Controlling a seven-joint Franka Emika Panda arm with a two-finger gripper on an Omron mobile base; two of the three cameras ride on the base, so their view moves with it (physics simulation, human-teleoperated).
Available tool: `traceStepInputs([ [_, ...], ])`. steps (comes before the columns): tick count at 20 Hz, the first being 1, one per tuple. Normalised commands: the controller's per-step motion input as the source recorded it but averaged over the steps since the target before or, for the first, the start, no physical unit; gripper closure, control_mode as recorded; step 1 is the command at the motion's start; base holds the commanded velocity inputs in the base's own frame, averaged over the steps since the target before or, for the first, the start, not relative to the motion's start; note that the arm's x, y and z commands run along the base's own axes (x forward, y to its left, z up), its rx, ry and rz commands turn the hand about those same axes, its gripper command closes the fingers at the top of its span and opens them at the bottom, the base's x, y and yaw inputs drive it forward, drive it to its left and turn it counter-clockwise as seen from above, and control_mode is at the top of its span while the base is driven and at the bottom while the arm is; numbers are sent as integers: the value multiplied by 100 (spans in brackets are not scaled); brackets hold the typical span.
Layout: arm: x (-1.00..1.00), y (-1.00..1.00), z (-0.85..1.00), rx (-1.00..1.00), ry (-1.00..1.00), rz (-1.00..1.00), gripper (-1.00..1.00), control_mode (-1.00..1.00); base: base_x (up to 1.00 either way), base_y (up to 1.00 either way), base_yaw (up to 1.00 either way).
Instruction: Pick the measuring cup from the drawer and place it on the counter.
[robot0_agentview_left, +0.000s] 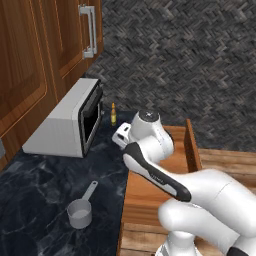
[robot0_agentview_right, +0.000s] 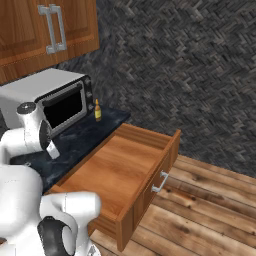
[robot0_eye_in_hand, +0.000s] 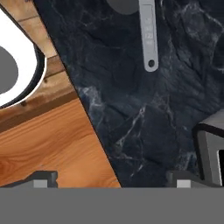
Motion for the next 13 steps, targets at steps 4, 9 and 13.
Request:
traceStepInputs([
  [4,0,-88,2,6,-13,-46,-100,-100,0,0,0],
  [9,-2,-85,0,8,-11,-48,-100,-100,0,0,0],
  [13,-19,-84,-5,12,-9,-37,-100,-100,0,0,0],
])
